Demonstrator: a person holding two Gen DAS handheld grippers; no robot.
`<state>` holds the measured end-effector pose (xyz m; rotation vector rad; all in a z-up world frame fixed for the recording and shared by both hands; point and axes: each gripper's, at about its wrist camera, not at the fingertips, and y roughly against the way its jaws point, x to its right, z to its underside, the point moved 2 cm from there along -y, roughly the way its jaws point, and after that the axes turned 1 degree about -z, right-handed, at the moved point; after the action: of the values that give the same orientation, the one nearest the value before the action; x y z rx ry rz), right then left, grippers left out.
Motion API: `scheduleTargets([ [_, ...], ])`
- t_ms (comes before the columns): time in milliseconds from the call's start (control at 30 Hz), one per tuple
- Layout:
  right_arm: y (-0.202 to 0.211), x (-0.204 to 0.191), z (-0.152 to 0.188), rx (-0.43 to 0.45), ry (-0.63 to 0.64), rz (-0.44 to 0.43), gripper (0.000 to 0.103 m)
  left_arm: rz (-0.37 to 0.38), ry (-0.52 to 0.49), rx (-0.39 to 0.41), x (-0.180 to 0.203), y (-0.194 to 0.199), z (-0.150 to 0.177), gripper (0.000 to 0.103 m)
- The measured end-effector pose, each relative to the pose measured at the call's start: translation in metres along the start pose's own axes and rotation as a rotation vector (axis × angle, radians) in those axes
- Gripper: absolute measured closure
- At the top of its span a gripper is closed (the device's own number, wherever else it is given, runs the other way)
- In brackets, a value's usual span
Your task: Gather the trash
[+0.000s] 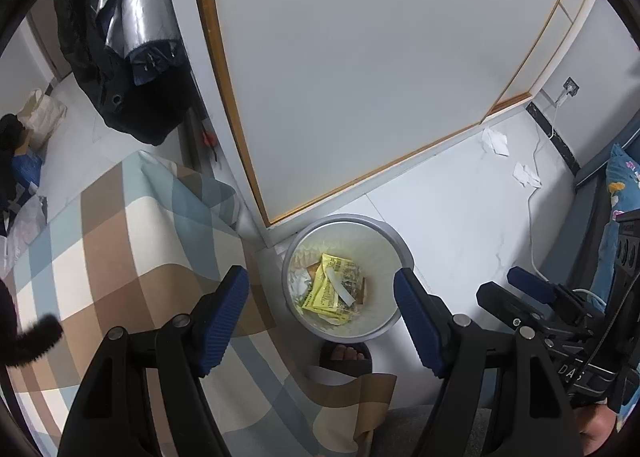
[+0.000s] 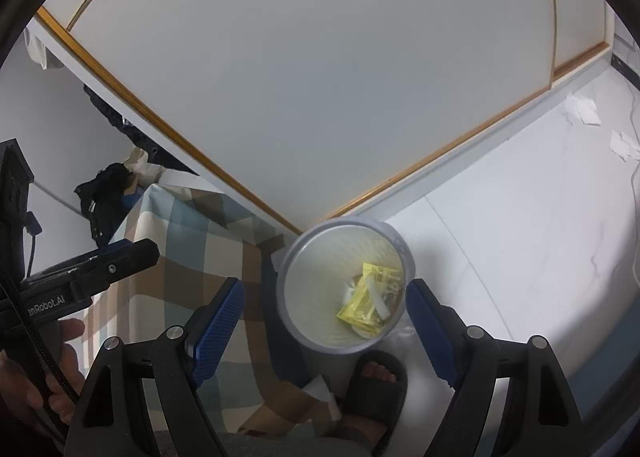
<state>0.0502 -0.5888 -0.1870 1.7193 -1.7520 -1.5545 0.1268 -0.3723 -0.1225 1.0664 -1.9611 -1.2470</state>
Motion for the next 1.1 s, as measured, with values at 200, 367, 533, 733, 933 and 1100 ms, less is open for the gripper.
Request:
scheduleTargets([
  [200,0.0031,0.0009,0.0017,0.005,-0.008,0.000,0.020,-0.002,-0.005,0.001,0.0017,0.0017,0.0010,0.031],
  [367,0.0041,0.0006,0.0021,0.008,-0.007,0.000,0.020,-0.017,-0.011,0.021,0.0038,0.0062,0.0005,0.031],
  [533,0.0045,0.0010,0.0017,0.011,-0.009,-0.001,0.020,-0.027,0.006,0.002,0.0005,0.0031,0.0010,0.031],
  [733,0.0041,0.0024,0.0021,0.013,-0.017,0.000,0.020,-0.043,0.005,0.009,-0.0013,0.0050,0.0014,0.031],
  [933,0.0031,0.0026,0.0019,0.010,-0.017,0.002,0.020,-0.022,0.000,0.007,0.0011,0.0065,0.0010,0.031],
  [1100,0.0041,0.0033,0.0015,0.013,-0.017,0.004,0.020,-0.010,0.007,0.002,0.0003,0.0046,0.0010,0.031],
])
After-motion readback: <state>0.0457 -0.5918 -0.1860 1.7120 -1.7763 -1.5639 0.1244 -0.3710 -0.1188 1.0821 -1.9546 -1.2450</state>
